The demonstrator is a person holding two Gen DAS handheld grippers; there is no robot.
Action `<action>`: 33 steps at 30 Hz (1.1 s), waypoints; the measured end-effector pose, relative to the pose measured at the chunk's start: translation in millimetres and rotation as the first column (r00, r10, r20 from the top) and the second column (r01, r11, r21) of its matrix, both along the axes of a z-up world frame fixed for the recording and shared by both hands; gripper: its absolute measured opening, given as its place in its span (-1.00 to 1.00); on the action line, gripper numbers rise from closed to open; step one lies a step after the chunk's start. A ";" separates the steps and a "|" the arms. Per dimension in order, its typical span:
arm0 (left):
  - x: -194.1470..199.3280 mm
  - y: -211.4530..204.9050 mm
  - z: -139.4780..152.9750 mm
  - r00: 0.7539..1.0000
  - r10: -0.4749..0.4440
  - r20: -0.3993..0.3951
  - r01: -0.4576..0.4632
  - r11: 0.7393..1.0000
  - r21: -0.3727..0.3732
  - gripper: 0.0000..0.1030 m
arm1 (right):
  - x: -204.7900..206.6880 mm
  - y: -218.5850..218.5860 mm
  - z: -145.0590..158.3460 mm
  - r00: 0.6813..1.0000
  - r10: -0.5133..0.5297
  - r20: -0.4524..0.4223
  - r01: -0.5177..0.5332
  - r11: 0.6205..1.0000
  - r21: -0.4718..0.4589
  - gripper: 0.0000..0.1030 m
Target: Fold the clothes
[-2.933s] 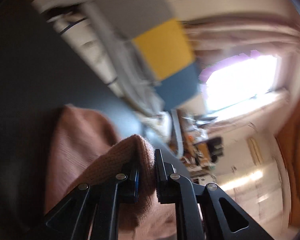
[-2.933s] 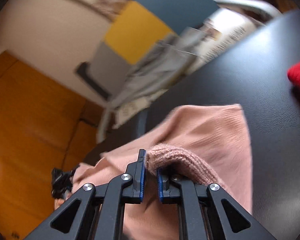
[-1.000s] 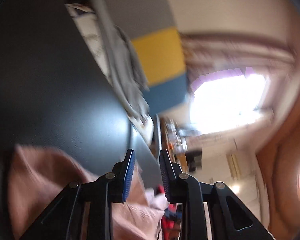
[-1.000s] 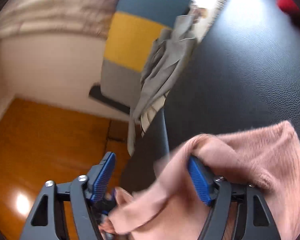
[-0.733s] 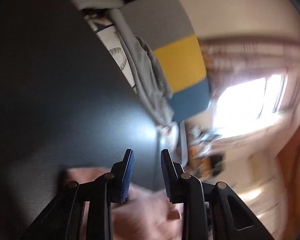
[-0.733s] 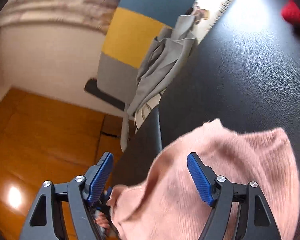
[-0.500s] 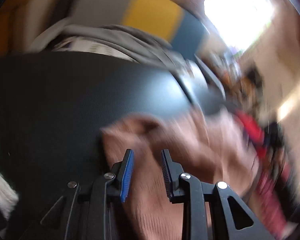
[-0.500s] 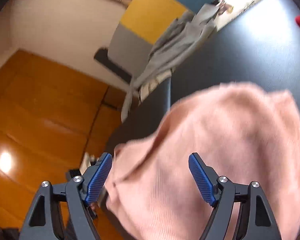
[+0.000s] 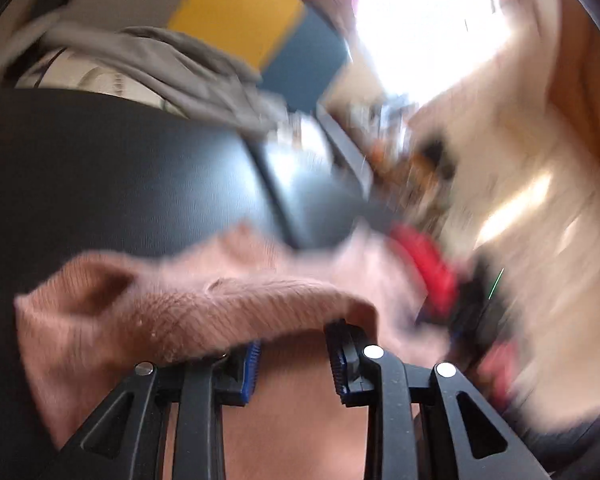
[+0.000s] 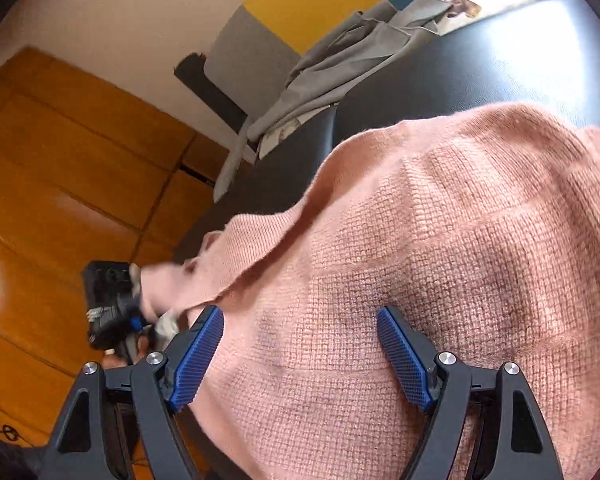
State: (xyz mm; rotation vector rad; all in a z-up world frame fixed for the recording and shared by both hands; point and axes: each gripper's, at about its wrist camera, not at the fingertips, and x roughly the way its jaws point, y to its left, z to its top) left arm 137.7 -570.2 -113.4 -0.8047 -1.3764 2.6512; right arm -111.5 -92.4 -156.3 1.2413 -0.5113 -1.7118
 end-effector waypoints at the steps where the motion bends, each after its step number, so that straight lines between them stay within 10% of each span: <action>1: 9.1 -19.7 -2.5 0.995 0.094 -0.019 -0.093 0.993 0.078 -0.40 | -0.7 2.4 -1.7 1.000 -0.003 0.008 0.003 1.000 -0.016 0.56; 5: 47.1 -56.3 -9.1 0.956 0.289 0.047 -0.293 0.948 0.121 -0.40 | 0.1 6.9 -4.7 1.000 0.001 0.001 -0.001 0.999 -0.039 0.56; 10: 101.0 -32.6 -8.3 0.969 0.209 0.130 -0.202 0.977 -0.067 -0.36 | 1.0 10.8 -5.3 1.000 0.003 -0.004 -0.003 0.999 -0.052 0.56; 16: 137.6 -6.6 -32.2 0.973 0.109 0.205 -0.097 0.993 -0.065 -0.30 | 7.3 31.0 6.9 0.999 -0.042 0.000 0.042 0.998 -0.048 0.58; 25: 121.0 12.3 -39.3 0.977 0.026 0.214 -0.006 0.996 -0.094 -0.34 | 26.3 64.1 19.6 0.993 -0.119 -0.030 0.120 0.991 0.055 0.66; 27: 111.4 18.2 -35.0 0.975 -0.023 0.219 0.045 0.994 -0.096 -0.72 | 29.2 70.6 19.7 0.990 -0.130 -0.047 0.134 0.986 0.099 0.66; 33: 136.2 30.0 13.7 0.997 -0.068 0.043 0.071 0.995 -0.065 -0.91 | 41.8 83.2 34.5 0.988 -0.064 -0.138 0.096 0.967 0.237 0.66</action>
